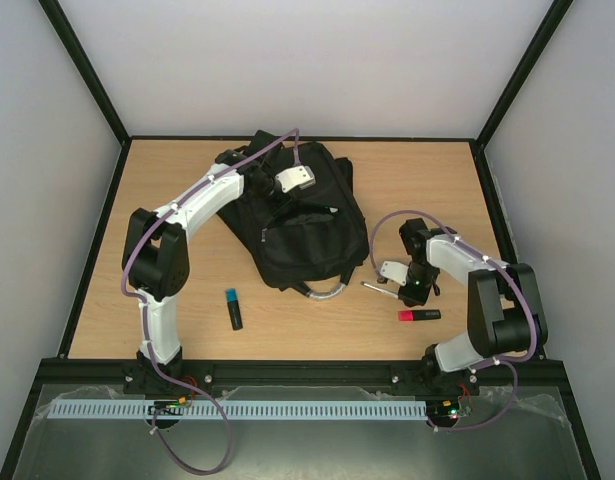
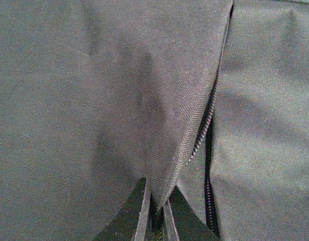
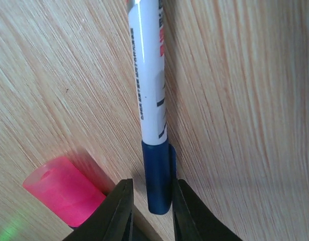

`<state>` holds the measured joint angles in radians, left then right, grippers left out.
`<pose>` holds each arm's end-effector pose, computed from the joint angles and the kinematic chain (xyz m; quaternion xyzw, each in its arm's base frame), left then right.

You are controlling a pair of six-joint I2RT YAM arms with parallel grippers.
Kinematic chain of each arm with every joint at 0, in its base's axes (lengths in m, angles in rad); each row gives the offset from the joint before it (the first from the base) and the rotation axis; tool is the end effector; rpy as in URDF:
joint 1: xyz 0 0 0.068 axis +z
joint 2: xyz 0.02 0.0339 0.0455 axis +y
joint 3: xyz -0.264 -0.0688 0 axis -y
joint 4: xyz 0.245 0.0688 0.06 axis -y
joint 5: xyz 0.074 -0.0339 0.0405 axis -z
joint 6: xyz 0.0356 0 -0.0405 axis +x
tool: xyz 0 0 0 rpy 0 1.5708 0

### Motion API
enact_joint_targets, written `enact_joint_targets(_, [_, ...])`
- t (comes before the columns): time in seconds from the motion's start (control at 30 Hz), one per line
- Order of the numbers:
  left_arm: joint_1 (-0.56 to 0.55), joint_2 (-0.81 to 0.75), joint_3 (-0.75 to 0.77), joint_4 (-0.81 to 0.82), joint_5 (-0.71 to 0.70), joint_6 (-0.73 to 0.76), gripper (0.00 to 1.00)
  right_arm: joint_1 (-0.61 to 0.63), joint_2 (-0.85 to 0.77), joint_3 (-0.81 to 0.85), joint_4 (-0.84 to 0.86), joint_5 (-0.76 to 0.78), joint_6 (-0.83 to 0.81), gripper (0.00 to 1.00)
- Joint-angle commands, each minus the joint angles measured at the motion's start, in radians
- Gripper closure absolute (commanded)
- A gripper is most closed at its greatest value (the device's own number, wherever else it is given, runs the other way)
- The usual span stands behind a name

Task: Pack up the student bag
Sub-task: Pick up the stationery from the center of the board.

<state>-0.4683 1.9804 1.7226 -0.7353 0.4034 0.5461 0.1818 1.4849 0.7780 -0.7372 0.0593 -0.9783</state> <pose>0.3824 -0.2091 0.2618 0.5061 0.7932 -0.1810 0.2863 0.2329 0.0407 0.1544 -0.5452 0.8354 -0.0518 0.0469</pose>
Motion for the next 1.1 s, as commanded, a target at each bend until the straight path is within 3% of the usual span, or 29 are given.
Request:
enact_joint_targets(0.0, [0.000, 0.003, 0.014, -0.015, 0.027, -0.003, 0.97, -0.003, 0.030, 0.014, -0.054, -0.010, 0.019, 0.78])
enact_joint_targets(0.33, [-0.004, -0.002, 0.009, -0.014, 0.018, -0.003, 0.97, -0.001, 0.089, 0.025, 0.022, -0.015, 0.087, 0.72])
enact_joint_targets(0.47, [-0.007, -0.002, 0.011, -0.015, 0.017, -0.002, 0.97, -0.001, 0.132, 0.063, 0.006, -0.019, 0.145, 0.86])
enact_joint_targets(0.7, [-0.007, 0.004, 0.010, -0.011, 0.026, -0.005, 0.97, -0.042, 0.071, 0.099, 0.034, 0.052, 0.149, 0.96])
enact_joint_targets(0.93, [-0.007, 0.011, 0.014, -0.006, 0.038, -0.014, 0.97, -0.185, 0.142, 0.368, -0.114, -0.012, 0.178, 0.98])
enact_joint_targets(1.07, [-0.007, 0.021, 0.013, -0.001, 0.061, -0.031, 0.97, -0.186, 0.216, 0.650, -0.294, -0.198, 0.223, 0.98])
